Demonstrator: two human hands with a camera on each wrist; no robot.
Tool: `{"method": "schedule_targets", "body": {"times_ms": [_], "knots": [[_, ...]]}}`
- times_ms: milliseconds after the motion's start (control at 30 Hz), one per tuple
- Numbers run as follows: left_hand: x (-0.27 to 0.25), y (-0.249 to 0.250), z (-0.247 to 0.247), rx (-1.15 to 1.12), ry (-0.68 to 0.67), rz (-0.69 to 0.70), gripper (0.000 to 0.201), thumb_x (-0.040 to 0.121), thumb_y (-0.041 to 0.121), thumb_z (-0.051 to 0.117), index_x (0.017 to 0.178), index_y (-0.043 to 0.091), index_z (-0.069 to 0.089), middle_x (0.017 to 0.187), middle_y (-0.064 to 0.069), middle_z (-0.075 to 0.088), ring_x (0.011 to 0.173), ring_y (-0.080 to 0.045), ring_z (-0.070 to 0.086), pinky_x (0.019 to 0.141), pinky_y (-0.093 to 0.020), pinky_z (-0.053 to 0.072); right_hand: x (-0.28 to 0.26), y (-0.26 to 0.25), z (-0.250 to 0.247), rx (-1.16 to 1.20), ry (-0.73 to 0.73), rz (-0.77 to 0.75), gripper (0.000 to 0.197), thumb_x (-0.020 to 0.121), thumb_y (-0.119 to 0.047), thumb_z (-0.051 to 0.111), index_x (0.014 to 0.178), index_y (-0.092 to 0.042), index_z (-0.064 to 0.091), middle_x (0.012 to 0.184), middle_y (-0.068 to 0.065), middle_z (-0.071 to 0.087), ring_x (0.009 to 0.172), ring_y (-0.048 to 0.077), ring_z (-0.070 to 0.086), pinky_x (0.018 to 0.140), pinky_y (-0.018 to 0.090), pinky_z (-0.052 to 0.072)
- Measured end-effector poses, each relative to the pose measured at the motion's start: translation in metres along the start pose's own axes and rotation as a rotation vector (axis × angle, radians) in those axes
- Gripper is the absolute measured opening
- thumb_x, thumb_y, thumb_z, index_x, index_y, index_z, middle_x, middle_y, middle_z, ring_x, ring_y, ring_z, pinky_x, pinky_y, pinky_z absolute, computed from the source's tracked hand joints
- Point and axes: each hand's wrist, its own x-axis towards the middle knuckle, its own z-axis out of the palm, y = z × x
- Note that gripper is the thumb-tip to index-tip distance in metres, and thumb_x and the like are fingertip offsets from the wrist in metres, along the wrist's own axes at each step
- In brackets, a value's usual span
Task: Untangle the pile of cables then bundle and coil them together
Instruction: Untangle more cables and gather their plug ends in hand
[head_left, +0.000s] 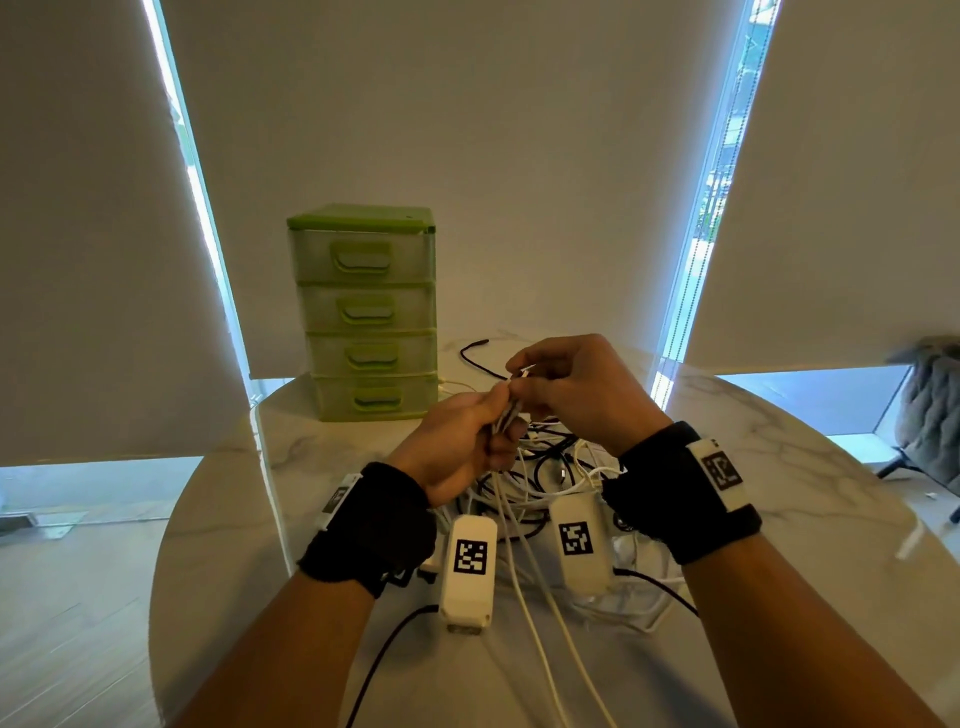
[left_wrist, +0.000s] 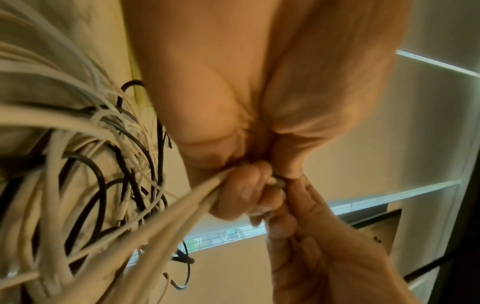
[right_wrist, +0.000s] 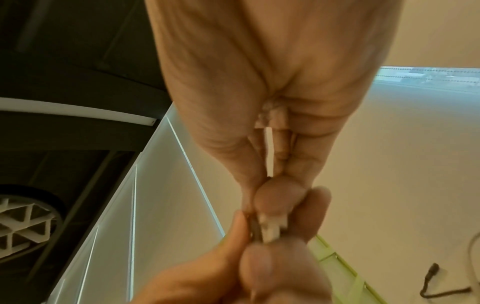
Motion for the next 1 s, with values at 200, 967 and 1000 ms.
{"method": "schedule_targets", "body": {"times_ms": [200, 967, 1000], "knots": [[0.001, -0.001, -0.001, 0.104, 0.024, 0.022, 0.032, 0.104, 0.027, 0.034, 0.079, 0.016, 0.051, 0.059, 0.005, 0.030, 0.050, -0.007, 0.022, 0.046, -0.020, 0.018, -0.001, -0.005, -0.014, -0.061, -0.233, -0.004, 0.055, 0.082, -0.019, 0.074, 0.133, -0.022, 0.053, 0.113, 0.002, 0.066, 0.086, 0.016, 0.071, 0.066, 0.026, 0.058], [-0.004, 0.008, -0.001, 0.205, 0.039, 0.071, 0.007, 0.092, 0.003, 0.056, 0.092, 0.009, 0.058, 0.048, 0.010, 0.030, 0.036, -0.003, 0.021, 0.034, -0.016, 0.014, -0.002, -0.019, -0.034, 0.075, -0.247, -0.179, 0.008, 0.089, -0.013, 0.063, 0.087, -0.013, 0.070, 0.075, 0.001, 0.070, 0.072, 0.019, 0.069, 0.074, 0.033, 0.059], [-0.005, 0.004, 0.006, 0.231, 0.027, 0.060, 0.012, 0.091, 0.004, 0.058, 0.082, 0.011, 0.058, 0.047, 0.009, 0.029, 0.037, -0.004, 0.020, 0.037, -0.017, 0.012, -0.004, -0.027, -0.029, 0.097, -0.267, -0.219, 0.008, 0.089, -0.012, 0.062, 0.089, -0.011, 0.070, 0.076, 0.002, 0.070, 0.073, 0.021, 0.069, 0.074, 0.034, 0.059]]}}
